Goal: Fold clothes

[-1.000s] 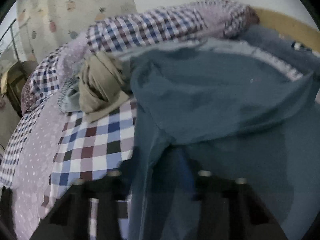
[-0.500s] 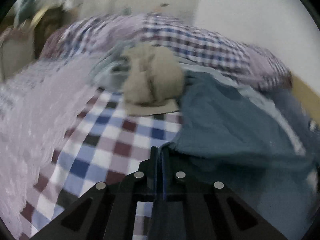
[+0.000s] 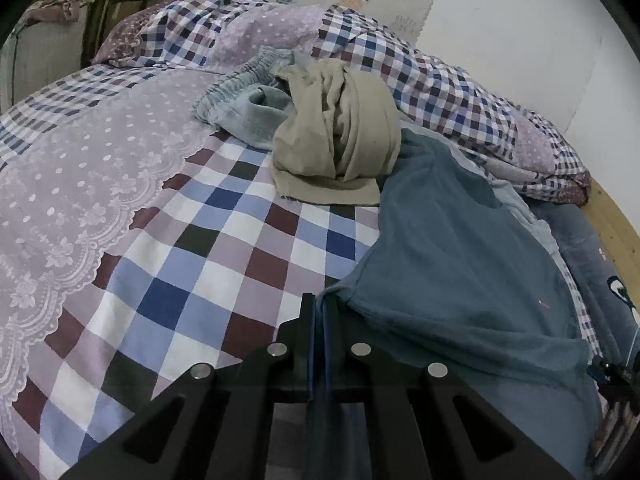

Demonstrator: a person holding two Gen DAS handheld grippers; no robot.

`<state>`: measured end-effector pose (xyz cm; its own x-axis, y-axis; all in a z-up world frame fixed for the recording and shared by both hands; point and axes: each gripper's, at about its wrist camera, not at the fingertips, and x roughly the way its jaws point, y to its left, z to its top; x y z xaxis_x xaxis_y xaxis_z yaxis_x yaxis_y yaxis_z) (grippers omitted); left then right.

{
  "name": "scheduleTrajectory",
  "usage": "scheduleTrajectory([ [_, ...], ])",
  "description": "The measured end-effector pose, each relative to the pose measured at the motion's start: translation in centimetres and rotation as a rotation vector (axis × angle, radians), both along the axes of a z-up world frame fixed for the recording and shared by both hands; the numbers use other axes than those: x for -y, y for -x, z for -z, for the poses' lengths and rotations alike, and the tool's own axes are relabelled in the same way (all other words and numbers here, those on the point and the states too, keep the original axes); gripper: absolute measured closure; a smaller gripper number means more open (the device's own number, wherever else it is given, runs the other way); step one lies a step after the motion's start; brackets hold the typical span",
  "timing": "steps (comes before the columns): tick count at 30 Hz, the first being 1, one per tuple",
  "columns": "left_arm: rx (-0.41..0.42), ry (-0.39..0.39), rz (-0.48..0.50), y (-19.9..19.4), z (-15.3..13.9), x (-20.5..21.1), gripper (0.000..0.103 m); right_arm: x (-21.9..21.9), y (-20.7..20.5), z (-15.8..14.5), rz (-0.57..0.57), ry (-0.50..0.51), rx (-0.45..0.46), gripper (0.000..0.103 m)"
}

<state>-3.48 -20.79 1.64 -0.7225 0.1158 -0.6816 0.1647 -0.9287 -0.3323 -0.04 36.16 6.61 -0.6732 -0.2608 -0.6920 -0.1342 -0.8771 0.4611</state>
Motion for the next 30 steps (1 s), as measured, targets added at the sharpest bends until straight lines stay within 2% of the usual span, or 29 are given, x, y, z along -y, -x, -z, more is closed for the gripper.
scheduleTrajectory([
  [3, 0.01, 0.029, 0.03, 0.5, -0.2, -0.7, 0.101, 0.2, 1.4, 0.3, -0.039, -0.013, 0.014, 0.055],
  [6, 0.0, 0.101, 0.09, 0.7, -0.9, -2.3, 0.098, 1.3, 2.4, 0.4, -0.087, -0.058, 0.042, 0.055],
  [8, -0.006, 0.142, 0.139, 0.8, -1.2, -3.4, 0.085, 1.9, 2.6, 0.5, -0.119, -0.069, 0.059, 0.055],
  [9, -0.007, 0.161, 0.164, 0.9, -1.2, -3.9, 0.071, 2.3, 2.7, 0.6, -0.14, -0.069, 0.066, 0.055],
  [10, -0.004, 0.178, 0.188, 1.0, -1.2, -4.5, 0.063, 2.6, 2.7, 0.7, -0.16, -0.07, 0.073, 0.055],
  [12, 0.005, 0.205, 0.228, 1.2, -0.9, -5.3, 0.062, 3.7, 2.8, 1.0, -0.198, -0.113, 0.093, 0.057],
  [13, 0.003, 0.209, 0.236, 1.1, -0.9, -5.4, 0.074, 4.3, 2.9, 1.3, -0.217, -0.136, 0.103, 0.062],
  [14, -0.004, 0.207, 0.235, 1.0, -1.0, -5.4, 0.091, 5.3, 2.9, 1.4, -0.242, -0.184, 0.103, 0.071],
  [15, -0.004, 0.196, 0.21, 1.0, -1.0, -5.1, 0.102, 5.7, 2.6, 1.1, -0.243, -0.217, 0.099, 0.101],
  [17, -0.021, 0.105, 0.111, 0.8, -1.1, -3.0, 0.102, 6.3, 2.2, 0.4, -0.24, -0.281, 0.091, 0.101],
  [20, -0.019, -0.039, 0.039, 0.4, -0.5, -0.1, 0.103, 5.8, 1.4, -0.7, -0.187, -0.353, 0.116, 0.096],
  [21, -0.018, -0.049, 0.046, 0.4, -0.3, 0.0, 0.102, 5.8, 1.3, -0.9, -0.181, -0.367, 0.137, 0.091],
  [22, -0.02, -0.042, 0.056, 0.3, -0.3, -0.2, 0.102, 5.7, 1.2, -1.0, -0.176, -0.379, 0.158, 0.079],
  [24, -0.031, -0.028, 0.072, 0.3, -0.6, -0.6, 0.102, 6.2, 0.8, -2.3, -0.143, -0.447, 0.158, 0.063],
  [26, -0.036, -0.041, 0.069, 0.2, -0.6, -0.4, 0.102, 7.5, 0.9, -4.4, -0.119, -0.487, 0.124, 0.059],
  [28, -0.038, -0.072, 0.061, 0.1, -0.5, 0.1, 0.102, 9.6, 1.9, -6.5, -0.146, -0.444, 0.065, 0.054],
  [30, -0.034, -0.112, 0.052, 0.1, -0.2, 0.8, 0.102, 12.2, 3.2, -8.3, -0.207, -0.393, 0.008, 0.053],
])
